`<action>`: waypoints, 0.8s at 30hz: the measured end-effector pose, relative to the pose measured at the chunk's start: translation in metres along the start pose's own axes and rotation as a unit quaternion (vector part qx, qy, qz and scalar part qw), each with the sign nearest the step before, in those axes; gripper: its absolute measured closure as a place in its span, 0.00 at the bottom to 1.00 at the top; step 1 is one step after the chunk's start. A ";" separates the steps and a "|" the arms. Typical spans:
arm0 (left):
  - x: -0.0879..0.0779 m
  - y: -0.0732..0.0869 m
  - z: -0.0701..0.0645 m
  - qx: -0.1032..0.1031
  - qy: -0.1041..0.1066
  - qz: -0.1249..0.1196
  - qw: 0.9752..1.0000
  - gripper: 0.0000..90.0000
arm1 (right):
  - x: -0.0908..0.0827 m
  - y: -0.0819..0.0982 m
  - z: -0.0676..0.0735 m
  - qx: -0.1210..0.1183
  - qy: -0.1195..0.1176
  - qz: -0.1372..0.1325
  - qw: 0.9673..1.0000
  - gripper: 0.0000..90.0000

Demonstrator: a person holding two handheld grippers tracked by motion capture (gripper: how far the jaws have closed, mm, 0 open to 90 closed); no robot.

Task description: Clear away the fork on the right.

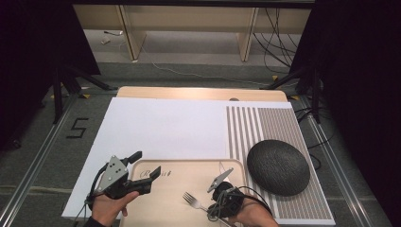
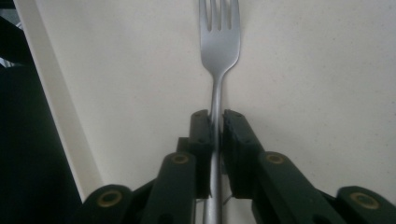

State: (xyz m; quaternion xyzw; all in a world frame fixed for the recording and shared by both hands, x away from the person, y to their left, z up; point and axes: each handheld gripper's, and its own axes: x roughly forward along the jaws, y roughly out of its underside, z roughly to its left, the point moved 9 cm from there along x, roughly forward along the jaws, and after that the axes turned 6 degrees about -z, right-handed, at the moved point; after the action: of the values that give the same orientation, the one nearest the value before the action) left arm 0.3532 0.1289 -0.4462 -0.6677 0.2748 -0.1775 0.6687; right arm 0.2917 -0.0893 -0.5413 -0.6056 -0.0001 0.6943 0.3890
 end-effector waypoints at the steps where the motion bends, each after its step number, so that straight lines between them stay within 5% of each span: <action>1: 0.000 0.000 0.000 0.000 0.000 0.000 1.000 0.21 | 0.000 0.000 0.000 0.000 0.000 0.000 1.000 0.89; 5: 0.000 0.000 0.000 0.001 0.000 0.001 1.000 0.21 | -0.005 -0.008 0.001 -0.007 0.000 -0.028 1.000 0.76; 7: 0.000 0.000 0.000 0.001 0.000 0.001 1.000 0.21 | -0.008 -0.017 0.010 -0.031 -0.017 -0.061 0.998 0.71; 10: 0.000 0.000 0.000 0.001 0.000 0.001 1.000 0.21 | -0.007 -0.019 0.018 -0.049 -0.028 -0.070 0.996 0.70; 24: 0.000 0.000 0.000 0.001 0.000 0.001 1.000 0.21 | 0.009 -0.010 0.027 -0.110 0.005 -0.033 0.993 0.93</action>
State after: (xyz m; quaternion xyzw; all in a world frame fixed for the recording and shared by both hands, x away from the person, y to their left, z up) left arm 0.3532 0.1290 -0.4463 -0.6668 0.2746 -0.1773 0.6698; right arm 0.2749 -0.0643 -0.5370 -0.6478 -0.0947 0.6738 0.3427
